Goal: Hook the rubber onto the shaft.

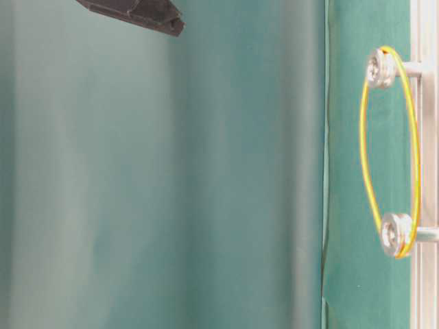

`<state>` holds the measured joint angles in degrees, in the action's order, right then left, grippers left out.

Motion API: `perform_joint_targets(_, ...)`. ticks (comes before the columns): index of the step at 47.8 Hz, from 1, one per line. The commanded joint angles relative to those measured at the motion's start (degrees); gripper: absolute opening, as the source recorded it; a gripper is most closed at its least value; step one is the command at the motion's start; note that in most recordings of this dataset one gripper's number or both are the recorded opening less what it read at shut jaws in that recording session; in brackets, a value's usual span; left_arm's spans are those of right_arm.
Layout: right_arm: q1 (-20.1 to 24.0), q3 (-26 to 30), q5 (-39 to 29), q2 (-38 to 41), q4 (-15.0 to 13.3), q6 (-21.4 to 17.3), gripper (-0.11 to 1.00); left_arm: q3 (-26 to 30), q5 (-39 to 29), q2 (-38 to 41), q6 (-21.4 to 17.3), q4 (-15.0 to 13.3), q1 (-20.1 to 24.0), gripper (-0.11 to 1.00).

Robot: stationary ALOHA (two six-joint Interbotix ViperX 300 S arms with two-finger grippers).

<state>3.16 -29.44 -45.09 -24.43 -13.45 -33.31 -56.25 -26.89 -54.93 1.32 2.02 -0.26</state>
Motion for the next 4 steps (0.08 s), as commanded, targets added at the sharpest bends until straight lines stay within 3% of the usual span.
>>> perform_joint_targets(1,0.0,0.5,0.4,-0.5,-0.2,0.0,0.90,1.9,0.4,0.3,-0.1,0.1,0.0,0.00)
perform_joint_targets(4,0.0,0.5,0.4,-0.5,-0.2,0.0,0.90,1.9,0.4,0.3,-0.1,0.1,0.0,0.00)
